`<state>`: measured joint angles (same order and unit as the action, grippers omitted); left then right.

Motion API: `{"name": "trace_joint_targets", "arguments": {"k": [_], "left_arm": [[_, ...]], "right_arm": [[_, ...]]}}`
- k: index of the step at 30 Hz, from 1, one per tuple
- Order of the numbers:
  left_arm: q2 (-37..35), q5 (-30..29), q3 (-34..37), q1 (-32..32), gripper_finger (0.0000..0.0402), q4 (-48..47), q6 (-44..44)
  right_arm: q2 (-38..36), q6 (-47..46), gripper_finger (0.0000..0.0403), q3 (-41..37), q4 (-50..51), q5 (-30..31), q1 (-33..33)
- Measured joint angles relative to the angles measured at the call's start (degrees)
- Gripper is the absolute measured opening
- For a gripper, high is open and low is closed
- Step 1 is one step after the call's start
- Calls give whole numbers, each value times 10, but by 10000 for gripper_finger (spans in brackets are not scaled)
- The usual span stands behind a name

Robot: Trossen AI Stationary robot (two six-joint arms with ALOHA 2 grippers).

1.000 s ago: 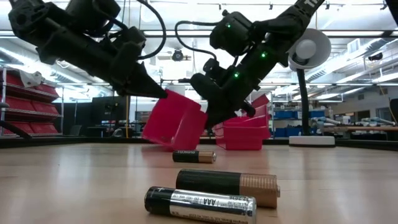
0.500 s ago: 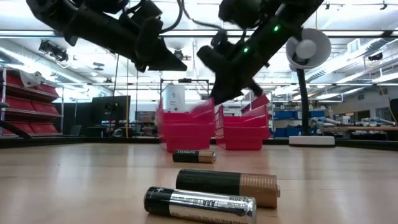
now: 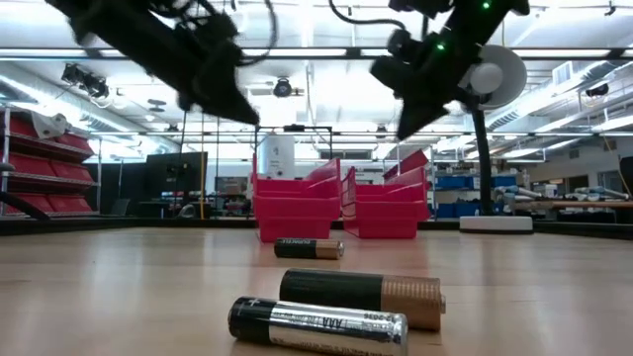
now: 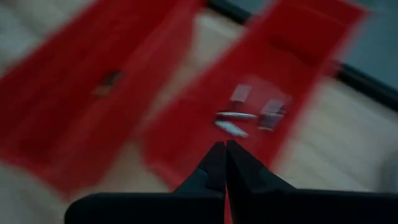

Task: Sort batteries
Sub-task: Adjust the red bins

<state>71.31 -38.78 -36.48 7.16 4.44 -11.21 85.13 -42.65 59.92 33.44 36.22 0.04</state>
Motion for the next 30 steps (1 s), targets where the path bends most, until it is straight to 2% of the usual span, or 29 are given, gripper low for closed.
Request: {"name": "trace_joint_targets", "arguments": {"k": [2,6,9,11,14,18,20,24,26,30], "left_arm": [[-38,-19,-3,5,49,-52,-11],[-95,12,-6,6,49,-130,-47],[-94,26,2,5,49,-212,-116],[-81,34,18,4,49,-226,-160],[-68,40,48,4,48,-213,-199],[-46,50,83,-2,48,-125,-214],[-25,61,97,-16,48,-62,-195],[33,81,111,-54,48,51,-141],[58,85,110,-76,48,77,-115],[98,85,102,-127,48,111,-84]], "right_arm": [[-19,-11,0,0,37,11,-19],[-39,-10,0,0,90,14,-73],[-38,-6,0,-1,119,-8,-123],[-38,10,0,-14,109,-36,-151],[-37,43,0,-46,55,-69,-190],[-30,74,0,-95,-9,-131,-250],[-26,85,0,-123,-43,-163,-274],[-16,98,0,-171,-174,-236,-312],[-5,99,0,-186,-223,-264,-327],[18,118,0,-191,-249,-284,-338]]}}
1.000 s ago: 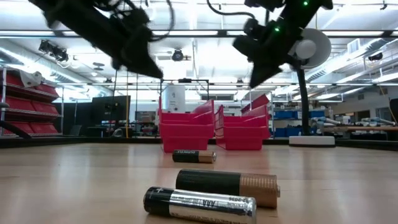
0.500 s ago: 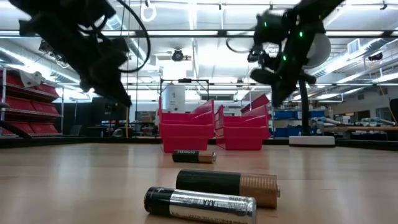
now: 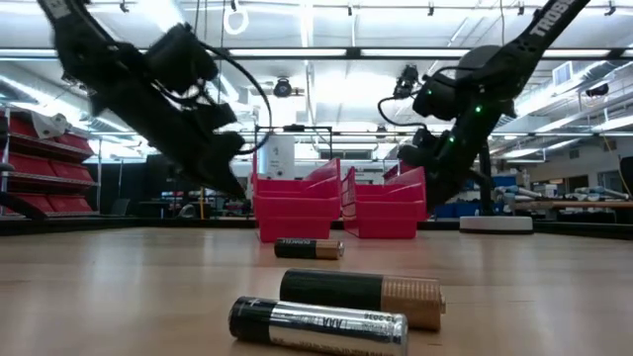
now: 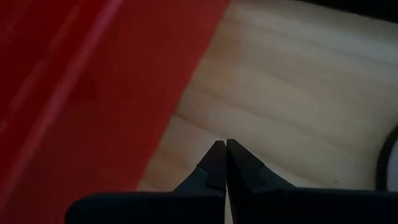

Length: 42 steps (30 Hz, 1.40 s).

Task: Sort batteries
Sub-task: Adjust the red bins

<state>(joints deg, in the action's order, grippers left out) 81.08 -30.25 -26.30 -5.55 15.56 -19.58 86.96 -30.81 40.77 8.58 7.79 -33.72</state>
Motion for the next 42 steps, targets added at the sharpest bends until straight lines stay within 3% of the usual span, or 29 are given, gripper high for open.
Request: {"name": "trace_joint_targets", "arguments": {"k": [5,10,17,20,24,28,32,36,42], "left_arm": [[28,4,-4,-64,48,58,35],[42,56,-3,-118,48,113,59],[52,105,-3,-168,48,210,130],[52,124,-3,-188,48,205,164],[35,140,-3,-197,48,155,152],[-34,131,-3,-196,48,13,185],[-118,128,4,-189,48,-109,157],[-184,178,32,-140,47,-119,114],[-186,235,92,-4,24,-5,104]], "right_arm": [[22,33,0,3,-37,-26,-1],[35,39,0,3,-109,-62,9],[39,39,0,3,-110,-80,30],[39,63,0,3,-109,-106,49],[33,57,0,2,-92,-96,71],[8,58,0,3,-41,-70,94],[-40,59,0,3,38,-8,144],[-92,24,0,-4,76,70,224],[-146,-51,0,-43,25,137,349]]}}
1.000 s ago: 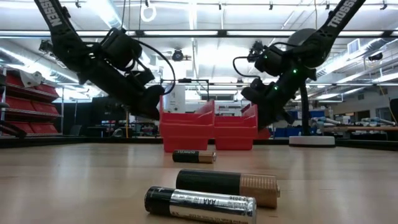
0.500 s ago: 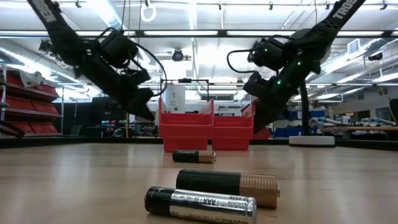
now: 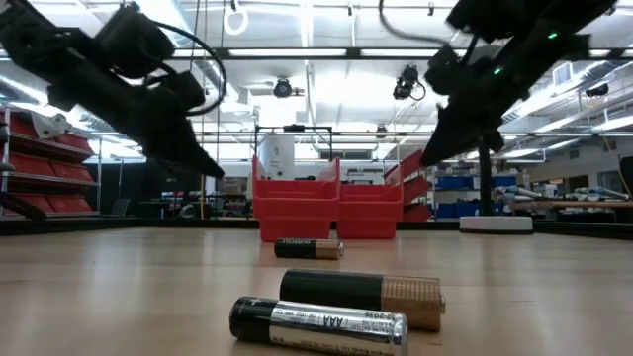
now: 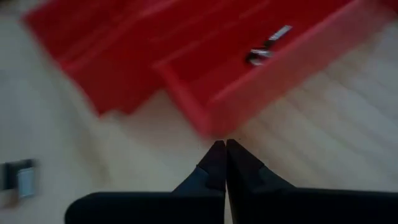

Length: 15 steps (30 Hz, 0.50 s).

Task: Sort batteries
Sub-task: Adjust the red bins

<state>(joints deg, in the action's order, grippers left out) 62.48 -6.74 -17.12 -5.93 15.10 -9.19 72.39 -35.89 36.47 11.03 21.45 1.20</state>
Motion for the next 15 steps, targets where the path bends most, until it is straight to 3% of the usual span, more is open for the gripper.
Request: {"name": "trace_joint_targets", "arguments": {"k": [9,15], "left_arm": [[69,4,21,152,14,122,0],[183,-54,6,180,15,248,15]], "right_arm": [[12,-73,0,-82,-162,90,142],[46,-96,0,-115,-256,133,188]]}}
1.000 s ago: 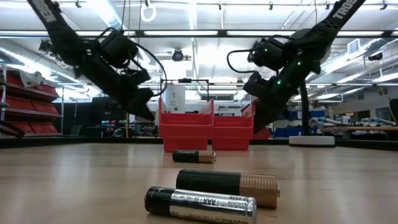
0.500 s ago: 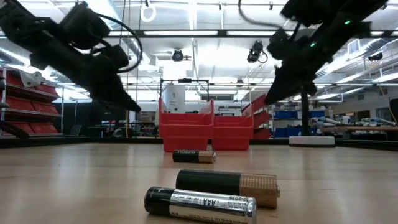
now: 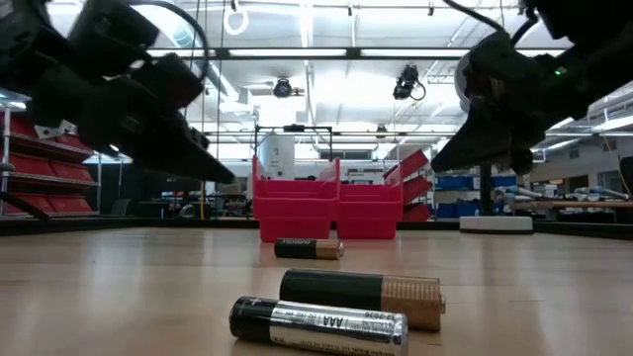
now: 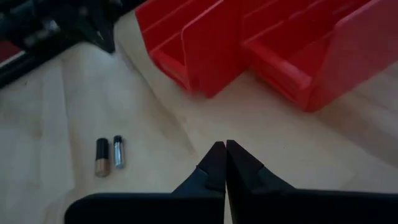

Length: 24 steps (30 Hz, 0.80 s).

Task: Sort batteries
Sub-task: Adjust the red bins

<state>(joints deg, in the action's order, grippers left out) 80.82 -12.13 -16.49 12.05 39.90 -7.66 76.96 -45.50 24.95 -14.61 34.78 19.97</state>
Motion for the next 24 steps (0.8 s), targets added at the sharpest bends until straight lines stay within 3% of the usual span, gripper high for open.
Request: {"name": "trace_joint_targets", "arguments": {"k": [3,7,13,18,24], "left_arm": [[49,-20,-20,-1,15,16,0],[100,-107,-41,-11,15,14,-9],[114,-215,-42,-48,15,14,-34],[111,-214,-41,-77,15,20,-34],[111,-201,-42,-70,15,-12,-37]], "right_arm": [[21,-5,0,0,-21,40,14],[45,-9,0,0,-42,47,17],[75,-10,0,0,-77,67,1],[73,-10,0,1,-78,76,-17],[84,-8,0,2,-117,65,-3]]}}
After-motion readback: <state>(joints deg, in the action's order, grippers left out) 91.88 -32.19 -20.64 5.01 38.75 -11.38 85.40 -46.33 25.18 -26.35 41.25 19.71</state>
